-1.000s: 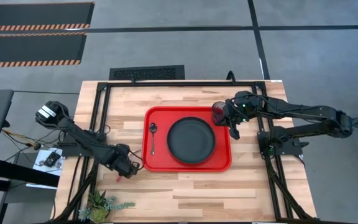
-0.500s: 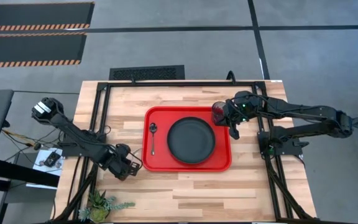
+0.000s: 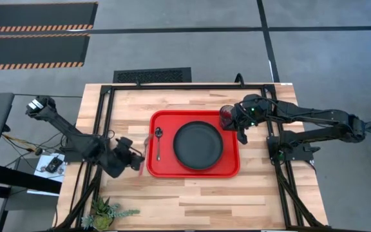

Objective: Pick and place plate/cup/fork/spoon on tray
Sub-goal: Put the pink fork on the orange tray

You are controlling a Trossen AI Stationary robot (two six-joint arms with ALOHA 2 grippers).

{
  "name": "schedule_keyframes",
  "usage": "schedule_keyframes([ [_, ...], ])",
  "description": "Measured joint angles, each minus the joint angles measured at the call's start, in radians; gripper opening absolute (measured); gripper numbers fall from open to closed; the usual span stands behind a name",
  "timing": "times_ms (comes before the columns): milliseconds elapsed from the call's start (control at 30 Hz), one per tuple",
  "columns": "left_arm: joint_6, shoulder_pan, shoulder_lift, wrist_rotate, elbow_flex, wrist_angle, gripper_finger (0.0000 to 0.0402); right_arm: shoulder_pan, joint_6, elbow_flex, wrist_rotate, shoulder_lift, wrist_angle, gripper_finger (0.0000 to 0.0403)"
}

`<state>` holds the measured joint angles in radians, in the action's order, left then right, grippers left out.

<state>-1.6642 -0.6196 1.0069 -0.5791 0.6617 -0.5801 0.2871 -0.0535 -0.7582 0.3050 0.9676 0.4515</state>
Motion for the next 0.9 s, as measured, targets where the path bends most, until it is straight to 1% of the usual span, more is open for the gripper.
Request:
schedule_keyframes([
  [100, 0.123, 0.051, -0.006, -0.012, 0.0, 0.105, 0.0005, 0.0, -0.002, 0.0, 0.0, 0.0, -0.014, 0.0011],
  [200, 0.271, 0.13, -0.007, 0.011, 0.0, 0.203, 0.0005, 0.0, -0.014, 0.0, 0.0, 0.0, -0.049, 0.0011],
  [333, 0.497, 0.261, -0.007, 0.117, 0.0, 0.349, 0.0005, 0.0, -0.051, 0.0, 0.008, 0.001, -0.104, 0.0011],
  [500, 0.748, 0.432, -0.004, 0.297, 0.0, 0.574, 0.0004, -0.007, -0.103, 0.0, 0.018, 0.001, -0.163, 0.0011],
  [600, 0.843, 0.521, 0.012, 0.394, 0.0, 0.693, 0.0004, -0.033, -0.126, 0.0, 0.028, 0.001, -0.19, 0.0011],
  [733, 0.913, 0.62, 0.057, 0.51, 0.0, 0.817, 0.0004, -0.08, -0.179, 0.0, 0.03, 0.001, -0.252, 0.0011],
  [900, 0.941, 0.704, 0.178, 0.647, 0.0, 1.071, 0.0004, -0.127, -0.285, 0.0, 0.029, 0.034, -0.348, 0.0015],
])
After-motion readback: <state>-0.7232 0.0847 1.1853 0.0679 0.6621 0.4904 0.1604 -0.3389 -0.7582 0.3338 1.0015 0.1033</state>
